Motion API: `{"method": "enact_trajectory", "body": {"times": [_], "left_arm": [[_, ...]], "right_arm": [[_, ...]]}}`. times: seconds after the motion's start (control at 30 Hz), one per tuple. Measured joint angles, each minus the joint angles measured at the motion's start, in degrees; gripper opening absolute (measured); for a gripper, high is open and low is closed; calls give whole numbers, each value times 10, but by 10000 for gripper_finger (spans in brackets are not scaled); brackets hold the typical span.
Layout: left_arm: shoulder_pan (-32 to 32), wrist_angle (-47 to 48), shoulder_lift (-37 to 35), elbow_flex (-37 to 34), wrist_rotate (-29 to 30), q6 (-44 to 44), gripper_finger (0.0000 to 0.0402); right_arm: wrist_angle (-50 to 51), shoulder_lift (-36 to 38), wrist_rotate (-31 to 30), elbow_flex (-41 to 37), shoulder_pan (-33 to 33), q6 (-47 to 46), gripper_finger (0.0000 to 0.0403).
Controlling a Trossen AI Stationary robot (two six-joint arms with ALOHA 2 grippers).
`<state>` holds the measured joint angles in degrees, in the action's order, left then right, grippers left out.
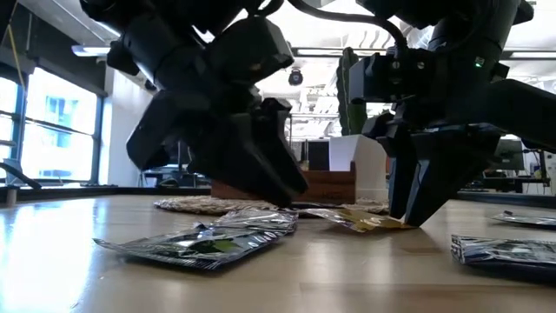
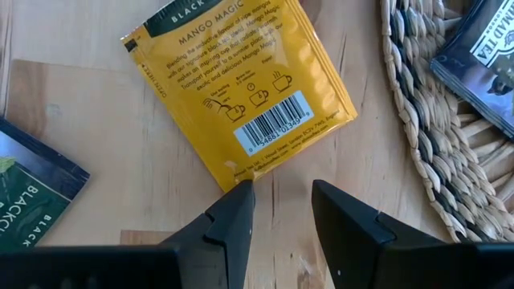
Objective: Pick & Place Tea
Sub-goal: Put the yellow tea pack into the middle section of the wooden organizer
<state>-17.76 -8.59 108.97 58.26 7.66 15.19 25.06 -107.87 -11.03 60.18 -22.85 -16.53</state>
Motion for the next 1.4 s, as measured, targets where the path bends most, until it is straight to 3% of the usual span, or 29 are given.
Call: {"method": "enact_trajectory", "body": {"times": [0.4, 1.1, 1.4], "left_arm": [[-23, -11, 0, 0, 62, 45, 184], [-26, -2, 0, 0, 40, 41, 184], [-29, -16, 19, -1, 61, 56, 184]], "right_arm": [[-13, -1, -5, -1, 0, 1, 129], [-24, -1, 3, -1, 12, 1, 129], [-26, -1, 9, -1, 15, 1, 129]]}}
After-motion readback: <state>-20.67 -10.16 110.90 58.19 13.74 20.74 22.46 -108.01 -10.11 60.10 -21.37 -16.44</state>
